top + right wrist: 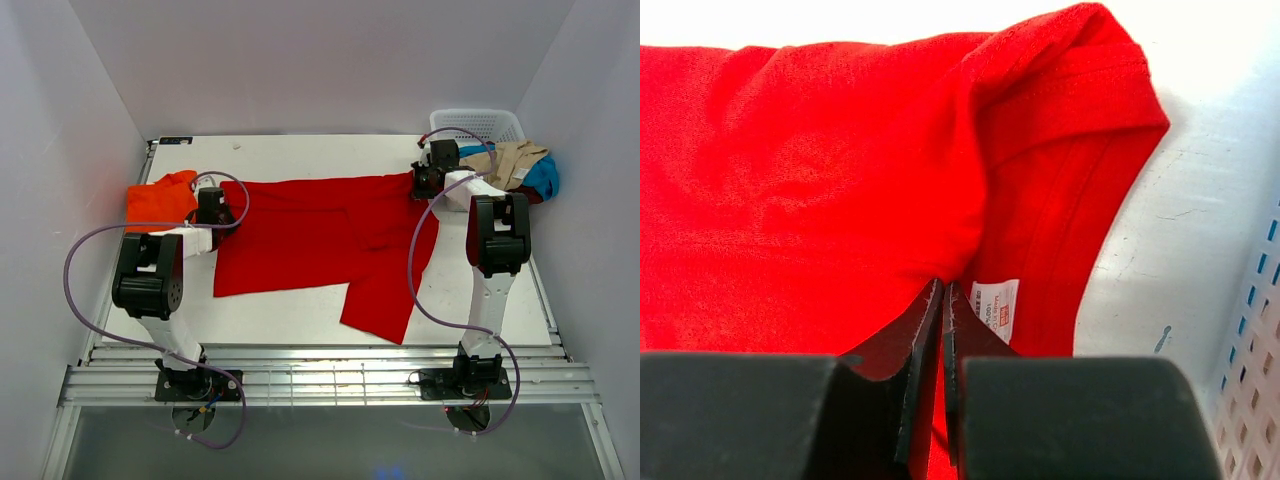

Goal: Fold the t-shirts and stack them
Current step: Fold the flattened tshirt in 1/3 of the way

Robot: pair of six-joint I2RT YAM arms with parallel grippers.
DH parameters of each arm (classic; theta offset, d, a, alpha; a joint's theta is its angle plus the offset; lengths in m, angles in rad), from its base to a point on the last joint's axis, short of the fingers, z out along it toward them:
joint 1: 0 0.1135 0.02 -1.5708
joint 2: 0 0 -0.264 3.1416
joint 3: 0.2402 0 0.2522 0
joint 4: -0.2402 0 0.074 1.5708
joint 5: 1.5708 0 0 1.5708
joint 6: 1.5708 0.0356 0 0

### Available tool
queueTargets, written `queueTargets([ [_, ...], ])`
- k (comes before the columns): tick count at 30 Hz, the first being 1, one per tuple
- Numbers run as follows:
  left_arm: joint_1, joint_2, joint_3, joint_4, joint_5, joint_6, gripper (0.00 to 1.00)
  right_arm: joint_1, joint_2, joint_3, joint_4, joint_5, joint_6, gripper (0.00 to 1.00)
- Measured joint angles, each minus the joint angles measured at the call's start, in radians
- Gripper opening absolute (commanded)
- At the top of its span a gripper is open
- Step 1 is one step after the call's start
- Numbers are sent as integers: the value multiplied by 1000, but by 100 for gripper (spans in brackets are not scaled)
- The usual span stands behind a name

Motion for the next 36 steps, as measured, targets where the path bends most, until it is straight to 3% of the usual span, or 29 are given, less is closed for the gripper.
queueTargets([
  [36, 32, 60, 63, -104, -68, -82, 0, -13, 0, 8, -14, 11, -6, 8],
])
